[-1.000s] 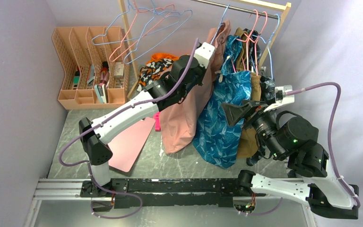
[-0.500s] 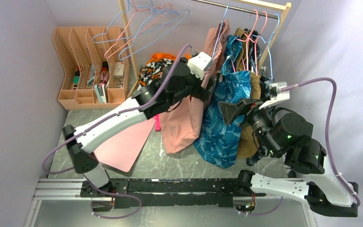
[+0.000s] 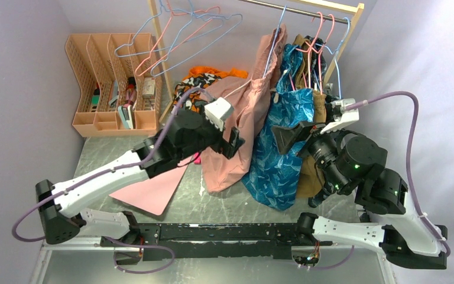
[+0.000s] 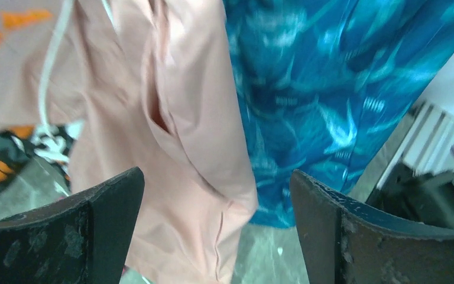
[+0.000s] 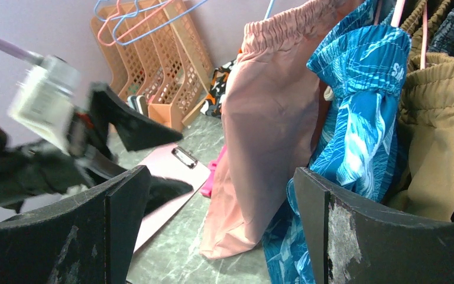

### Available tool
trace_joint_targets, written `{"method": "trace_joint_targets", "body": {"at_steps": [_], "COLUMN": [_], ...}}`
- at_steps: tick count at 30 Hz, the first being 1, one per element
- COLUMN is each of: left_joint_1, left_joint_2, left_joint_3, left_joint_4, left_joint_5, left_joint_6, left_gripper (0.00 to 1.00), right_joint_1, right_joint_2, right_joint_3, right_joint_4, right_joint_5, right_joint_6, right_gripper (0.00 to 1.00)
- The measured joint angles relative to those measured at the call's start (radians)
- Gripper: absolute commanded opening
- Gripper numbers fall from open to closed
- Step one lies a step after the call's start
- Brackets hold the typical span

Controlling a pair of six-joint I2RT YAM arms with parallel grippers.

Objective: Place the shorts on the hanger
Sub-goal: Place the hanger at the clothesline, then adjust the hanger on the clothesline.

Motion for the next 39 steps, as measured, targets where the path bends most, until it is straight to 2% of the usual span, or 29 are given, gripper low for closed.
{"method": "trace_joint_targets", "body": {"at_steps": [3,7,10,16,18,19,20,28,33,35,38,39], "left_joint_1": [0.0,0.0,0.0,0.0,0.0,-0.002,-0.003,-0.068,-0.093,-0.095,-0.095,-0.095], "left_joint_2": [0.035,0.098,0.144,0.25,0.274,0.285,0.289,0.29,0.276,0.276,0.276,0.277], "left_joint_3": [-0.077,-0.097,-0.097,-0.079,-0.063,-0.05,-0.04,0.102,0.117,0.116,0.094,0.08], "left_joint_4": [0.01,0.041,0.085,0.129,0.13,0.13,0.134,0.145,0.154,0.156,0.166,0.167], "left_joint_5": [0.042,0.069,0.071,0.06,0.062,0.064,0.068,0.14,0.181,0.191,0.203,0.206], "left_joint_6": [-0.018,-0.026,-0.029,-0.026,-0.023,-0.021,-0.022,-0.017,-0.025,-0.034,-0.053,-0.061], "left_gripper": [0.95,0.93,0.86,0.45,0.26,0.12,0.08,0.07,0.09,0.19,0.52,0.6], "right_joint_1": [0.0,0.0,0.0,0.0,0.0,0.0,0.0,0.0,0.0,0.0,0.0,0.0], "right_joint_2": [0.013,0.025,0.027,0.027,0.027,0.027,0.026,0.026,0.026,0.026,0.026,0.026], "right_joint_3": [0.0,0.002,0.002,0.005,0.008,0.009,0.009,0.009,0.01,0.01,0.01,0.01], "right_joint_4": [-0.007,-0.012,-0.012,-0.012,-0.012,-0.012,-0.011,-0.011,-0.009,-0.007,-0.007,-0.007], "right_joint_5": [0.0,-0.001,-0.001,-0.002,-0.003,-0.003,-0.002,-0.001,-0.001,-0.001,-0.001,-0.001], "right_joint_6": [0.004,0.008,0.01,0.01,0.01,0.01,0.01,0.01,0.009,0.009,0.009,0.009], "right_gripper": [0.95,0.95,0.95,0.95,0.95,0.95,0.95,0.95,0.95,0.95,0.95,0.95]}}
